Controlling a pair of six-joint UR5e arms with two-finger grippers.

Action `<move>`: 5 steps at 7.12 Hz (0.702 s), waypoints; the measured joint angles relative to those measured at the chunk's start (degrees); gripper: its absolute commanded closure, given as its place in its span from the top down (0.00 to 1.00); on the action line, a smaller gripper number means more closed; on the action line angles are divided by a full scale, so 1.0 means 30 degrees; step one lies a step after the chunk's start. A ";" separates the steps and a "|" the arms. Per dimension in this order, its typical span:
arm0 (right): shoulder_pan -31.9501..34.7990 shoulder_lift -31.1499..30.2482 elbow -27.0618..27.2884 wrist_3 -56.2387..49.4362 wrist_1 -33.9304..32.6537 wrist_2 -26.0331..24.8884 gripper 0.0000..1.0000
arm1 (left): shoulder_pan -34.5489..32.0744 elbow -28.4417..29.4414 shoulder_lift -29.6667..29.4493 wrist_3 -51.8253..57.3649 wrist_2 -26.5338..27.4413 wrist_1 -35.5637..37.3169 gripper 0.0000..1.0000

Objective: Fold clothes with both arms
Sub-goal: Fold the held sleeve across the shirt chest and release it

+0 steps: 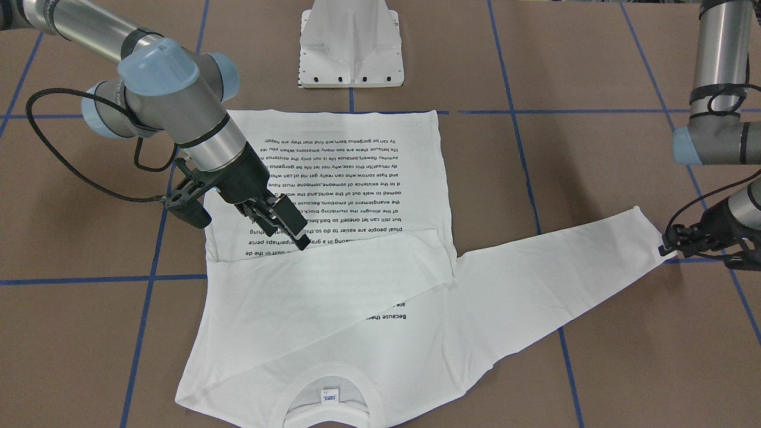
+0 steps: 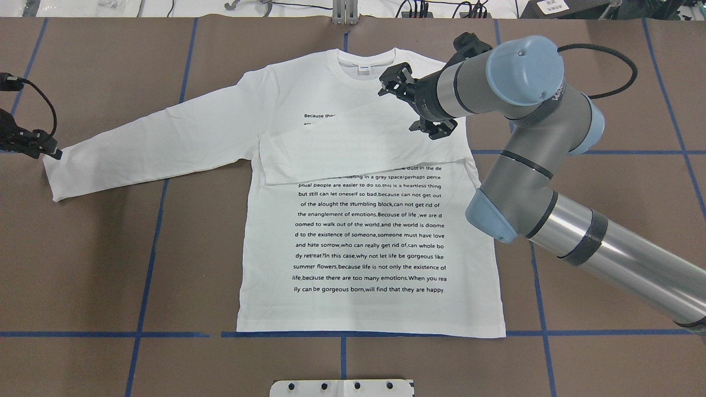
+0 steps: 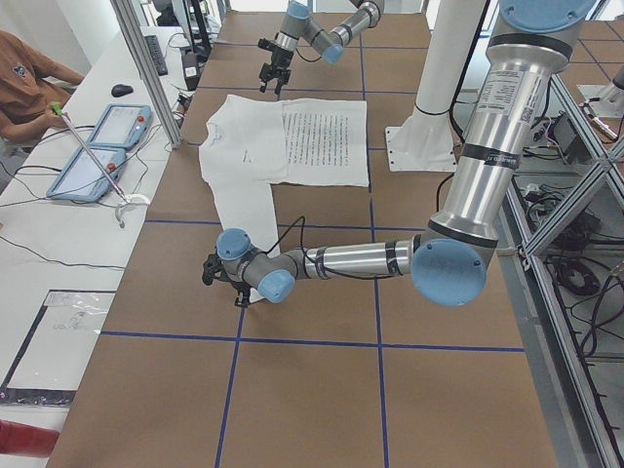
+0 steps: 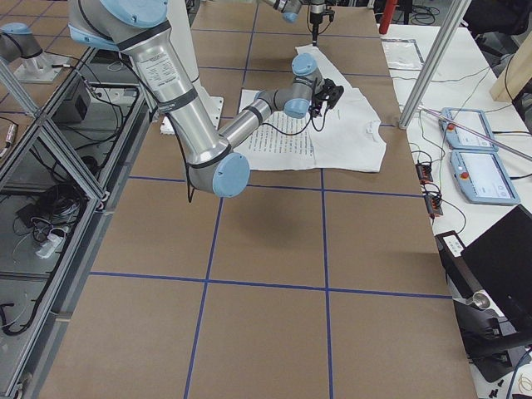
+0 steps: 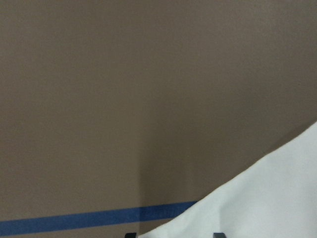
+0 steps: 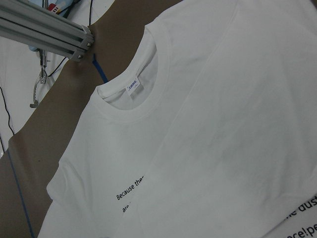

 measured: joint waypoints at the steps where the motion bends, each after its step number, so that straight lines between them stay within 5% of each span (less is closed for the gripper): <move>1: 0.0023 -0.0033 0.0000 0.0005 0.0000 0.0021 0.96 | 0.0008 0.0040 -0.0011 -0.0017 0.0107 -0.0002 0.60; 5: 0.0021 -0.0212 0.0002 -0.0019 0.0000 0.0036 0.96 | 0.0053 0.0120 0.0033 0.0071 0.0116 0.0043 0.60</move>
